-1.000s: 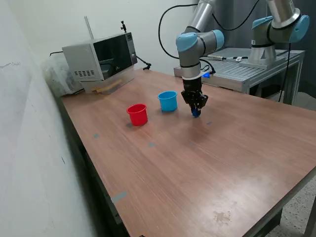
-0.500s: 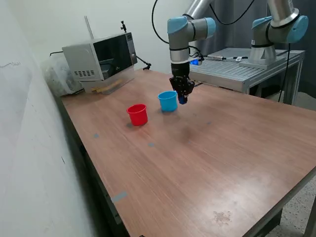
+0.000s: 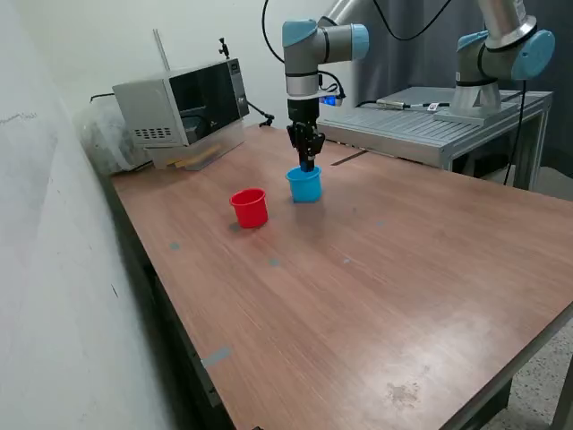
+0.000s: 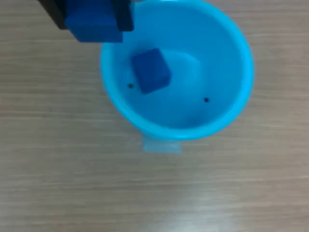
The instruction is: Place red objects in the red bin, and blue objects in the blue bin.
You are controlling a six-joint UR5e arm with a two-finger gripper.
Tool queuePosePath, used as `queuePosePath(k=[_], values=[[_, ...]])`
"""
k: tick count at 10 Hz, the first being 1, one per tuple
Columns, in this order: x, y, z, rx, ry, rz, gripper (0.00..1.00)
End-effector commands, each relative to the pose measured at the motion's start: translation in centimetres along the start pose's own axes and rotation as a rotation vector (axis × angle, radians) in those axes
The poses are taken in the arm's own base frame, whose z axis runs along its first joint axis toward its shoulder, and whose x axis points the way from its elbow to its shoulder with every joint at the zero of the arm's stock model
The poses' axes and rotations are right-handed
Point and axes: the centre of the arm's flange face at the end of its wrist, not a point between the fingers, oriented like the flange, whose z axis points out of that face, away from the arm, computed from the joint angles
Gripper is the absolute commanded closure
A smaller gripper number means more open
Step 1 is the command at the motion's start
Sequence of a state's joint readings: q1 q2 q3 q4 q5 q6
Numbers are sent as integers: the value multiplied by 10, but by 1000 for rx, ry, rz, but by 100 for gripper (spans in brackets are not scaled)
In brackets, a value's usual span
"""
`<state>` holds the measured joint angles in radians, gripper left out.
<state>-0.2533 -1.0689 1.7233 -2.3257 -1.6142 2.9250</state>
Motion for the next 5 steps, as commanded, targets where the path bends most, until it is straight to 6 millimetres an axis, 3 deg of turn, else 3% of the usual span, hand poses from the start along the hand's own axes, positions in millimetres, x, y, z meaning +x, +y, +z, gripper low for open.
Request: queuePosePath(k=[1, 5], values=[[-30, -3, 1, 9, -19, 43, 100], [-36, -11, 10, 36, -16, 55, 100]])
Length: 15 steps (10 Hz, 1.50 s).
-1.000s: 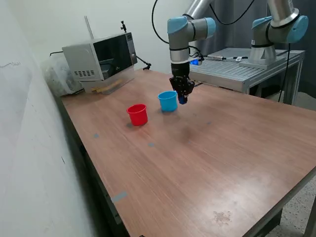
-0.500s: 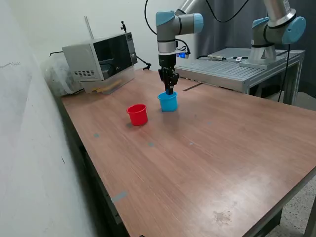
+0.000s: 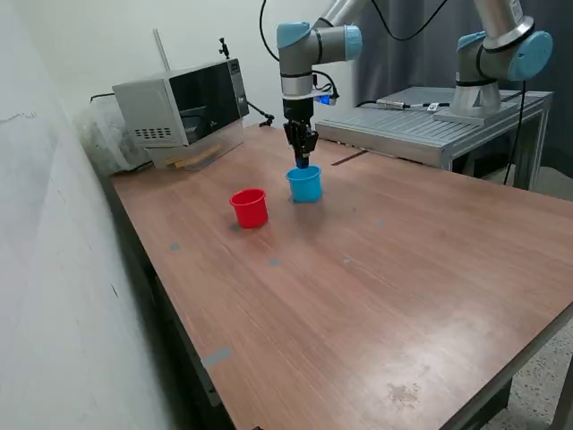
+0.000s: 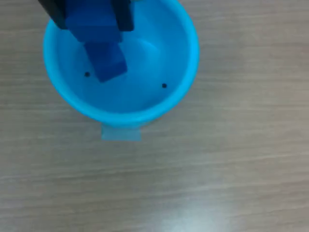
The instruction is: Place red objects in the red bin, and blue objects in the blue bin.
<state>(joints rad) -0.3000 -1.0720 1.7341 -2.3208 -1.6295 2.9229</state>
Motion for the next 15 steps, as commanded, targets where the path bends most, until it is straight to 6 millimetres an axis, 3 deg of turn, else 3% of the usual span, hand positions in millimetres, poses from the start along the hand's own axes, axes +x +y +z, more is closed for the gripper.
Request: queuePosePath(k=[1, 2, 3, 7, 8, 9, 10, 11, 12, 13, 14, 15], values=[[-7, -5, 6, 18, 0, 13, 100], [-12, -7, 8, 24, -2, 20, 100], [-14, -8, 9, 29, -1, 24, 0], [-14, -10, 0, 20, -3, 25, 0], [-13, -20, -33, -13, -8, 25, 0], [-6, -34, -82, -42, -14, 15, 0], [11, -50, -121, -38, -5, -8, 0], [50, -80, -171, -28, 7, -74, 0], [72, -116, -209, -10, 26, -111, 0], [111, -160, -240, 53, 40, -200, 0], [147, -216, -262, 177, 50, -296, 0], [165, -268, -274, 350, 59, -363, 0]])
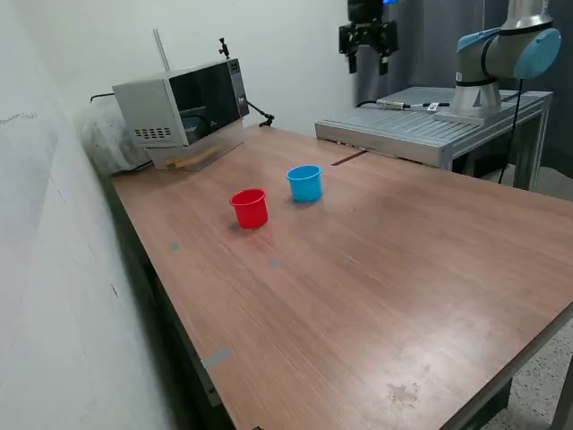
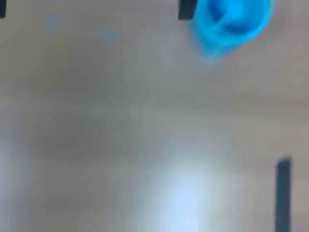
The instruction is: Place red objects in the red bin, and blue objects in the blue bin.
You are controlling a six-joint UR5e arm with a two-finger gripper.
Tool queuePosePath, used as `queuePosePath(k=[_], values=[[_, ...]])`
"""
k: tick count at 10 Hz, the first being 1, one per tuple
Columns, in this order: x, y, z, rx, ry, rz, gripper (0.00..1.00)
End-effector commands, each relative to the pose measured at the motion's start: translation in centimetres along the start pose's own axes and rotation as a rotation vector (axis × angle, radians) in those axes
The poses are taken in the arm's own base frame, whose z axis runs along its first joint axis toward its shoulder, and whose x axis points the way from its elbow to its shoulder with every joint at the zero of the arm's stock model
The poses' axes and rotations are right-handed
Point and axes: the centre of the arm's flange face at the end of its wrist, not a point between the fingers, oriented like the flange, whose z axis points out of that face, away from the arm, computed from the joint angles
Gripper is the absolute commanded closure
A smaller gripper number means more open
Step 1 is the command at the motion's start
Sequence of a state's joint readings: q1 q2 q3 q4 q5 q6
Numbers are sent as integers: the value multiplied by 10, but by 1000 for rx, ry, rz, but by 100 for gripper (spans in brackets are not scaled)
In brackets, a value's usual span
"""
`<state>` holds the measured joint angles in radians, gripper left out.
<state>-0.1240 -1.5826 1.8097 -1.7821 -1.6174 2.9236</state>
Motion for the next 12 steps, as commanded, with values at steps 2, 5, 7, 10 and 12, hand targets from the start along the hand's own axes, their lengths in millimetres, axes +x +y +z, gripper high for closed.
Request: queuePosePath(k=[2, 5, 7, 10, 12], values=[[88, -153, -43, 464, 64, -187, 0], [80, -154, -38, 478, 68, -163, 0], [66, -147, -41, 471, 77, -125, 0], [66, -147, -39, 478, 78, -125, 0], [67, -148, -38, 479, 78, -127, 0]])
